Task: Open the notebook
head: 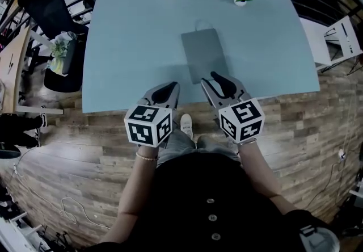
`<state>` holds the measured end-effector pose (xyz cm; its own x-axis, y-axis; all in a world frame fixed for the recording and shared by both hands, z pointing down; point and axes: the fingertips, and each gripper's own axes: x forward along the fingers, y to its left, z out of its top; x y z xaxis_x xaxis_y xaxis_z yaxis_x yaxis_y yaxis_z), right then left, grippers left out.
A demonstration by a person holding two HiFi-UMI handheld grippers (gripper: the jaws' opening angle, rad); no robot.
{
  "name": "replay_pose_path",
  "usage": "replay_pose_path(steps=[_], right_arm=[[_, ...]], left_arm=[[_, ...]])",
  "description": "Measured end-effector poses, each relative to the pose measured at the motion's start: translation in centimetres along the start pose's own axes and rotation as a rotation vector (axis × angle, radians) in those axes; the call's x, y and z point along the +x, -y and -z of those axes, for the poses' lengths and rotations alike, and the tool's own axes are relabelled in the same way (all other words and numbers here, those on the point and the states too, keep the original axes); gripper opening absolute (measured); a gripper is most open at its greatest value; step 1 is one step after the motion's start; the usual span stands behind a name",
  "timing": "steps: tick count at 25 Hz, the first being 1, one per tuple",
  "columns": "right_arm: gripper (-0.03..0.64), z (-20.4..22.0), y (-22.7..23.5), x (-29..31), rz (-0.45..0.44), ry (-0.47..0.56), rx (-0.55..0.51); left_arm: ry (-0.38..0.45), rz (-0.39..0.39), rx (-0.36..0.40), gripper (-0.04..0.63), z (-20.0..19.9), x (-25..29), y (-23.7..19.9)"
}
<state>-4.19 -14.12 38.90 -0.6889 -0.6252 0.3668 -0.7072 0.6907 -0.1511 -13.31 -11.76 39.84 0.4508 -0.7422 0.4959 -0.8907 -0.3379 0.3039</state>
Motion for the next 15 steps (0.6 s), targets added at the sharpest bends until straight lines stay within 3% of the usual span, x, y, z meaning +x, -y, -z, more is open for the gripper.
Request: replay_pose_path(steps=[15], right_arm=[[0.132,-3.6,1.2,6.6,0.045,0.002,-0.046]], left_arm=[[0.000,0.120,0.030,0.017,-3.5,3.9,-3.6]])
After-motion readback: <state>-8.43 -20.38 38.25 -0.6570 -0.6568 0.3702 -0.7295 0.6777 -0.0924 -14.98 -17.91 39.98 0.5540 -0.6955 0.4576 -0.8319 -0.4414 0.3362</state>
